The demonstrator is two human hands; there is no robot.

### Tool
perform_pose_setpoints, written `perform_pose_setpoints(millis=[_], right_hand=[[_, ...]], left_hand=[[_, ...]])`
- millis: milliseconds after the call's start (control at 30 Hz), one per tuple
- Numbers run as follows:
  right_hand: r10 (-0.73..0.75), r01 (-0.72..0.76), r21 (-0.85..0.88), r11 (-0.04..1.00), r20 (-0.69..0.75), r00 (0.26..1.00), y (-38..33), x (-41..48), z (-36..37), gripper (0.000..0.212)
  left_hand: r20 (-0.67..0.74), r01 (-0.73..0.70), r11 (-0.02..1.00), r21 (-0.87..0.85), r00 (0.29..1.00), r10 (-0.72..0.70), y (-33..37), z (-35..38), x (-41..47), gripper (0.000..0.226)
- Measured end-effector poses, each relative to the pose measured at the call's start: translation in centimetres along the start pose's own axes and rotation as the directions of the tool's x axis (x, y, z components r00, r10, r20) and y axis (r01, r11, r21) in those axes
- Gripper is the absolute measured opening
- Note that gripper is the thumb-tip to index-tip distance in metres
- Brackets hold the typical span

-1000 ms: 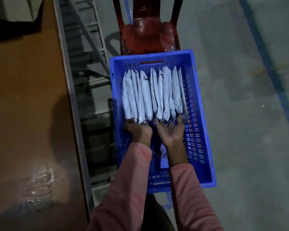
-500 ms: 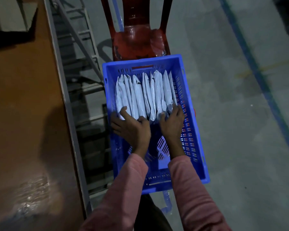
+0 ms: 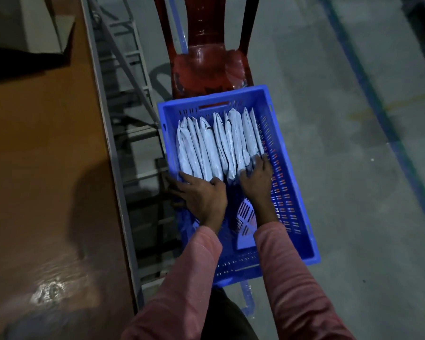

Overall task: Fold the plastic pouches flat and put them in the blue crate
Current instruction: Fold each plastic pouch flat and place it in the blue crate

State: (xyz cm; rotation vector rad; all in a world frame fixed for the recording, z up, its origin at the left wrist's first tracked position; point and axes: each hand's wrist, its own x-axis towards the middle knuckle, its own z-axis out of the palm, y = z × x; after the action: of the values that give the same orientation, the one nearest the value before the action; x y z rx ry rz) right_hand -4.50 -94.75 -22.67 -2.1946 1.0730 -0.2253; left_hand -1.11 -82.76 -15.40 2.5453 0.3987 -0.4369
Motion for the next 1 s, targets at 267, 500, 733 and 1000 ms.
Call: perform_pose_setpoints(millis=[267, 500, 733, 1000], right_hand=[[-0.038, 0.04, -0.092, 0.995, 0.027, 0.999, 0.5, 0.6, -0.8, 0.063], [0.012, -0.008, 0.031, 0.999, -0.124, 0.992, -1.1, -0.9, -1.3, 0.042], [0.671, -0.693, 0.702, 0.164, 0.435, 0.6, -2.3, -2.0, 0.4, 0.035], [0.414, -0.611, 0.755, -0.238, 0.648, 0.639, -2.9, -1.3, 1.6, 0.06]], left_hand=[[-0.02, -0.309, 0.93, 0.199, 0.947, 0.32, -0.3, 0.5, -1.7, 0.097], [-0.056, -0.53, 0.842, 0.097, 0.842, 0.536, -0.8, 2.1, -0.7, 0.077], [0.401, 0.574, 0.611, -0.545, 0.819, -0.411, 0.3, 2.4, -1.2, 0.037], [0.619, 0.717, 0.22, -0.661, 0.688, -0.379, 1.0, 0.4, 2.3, 0.028]])
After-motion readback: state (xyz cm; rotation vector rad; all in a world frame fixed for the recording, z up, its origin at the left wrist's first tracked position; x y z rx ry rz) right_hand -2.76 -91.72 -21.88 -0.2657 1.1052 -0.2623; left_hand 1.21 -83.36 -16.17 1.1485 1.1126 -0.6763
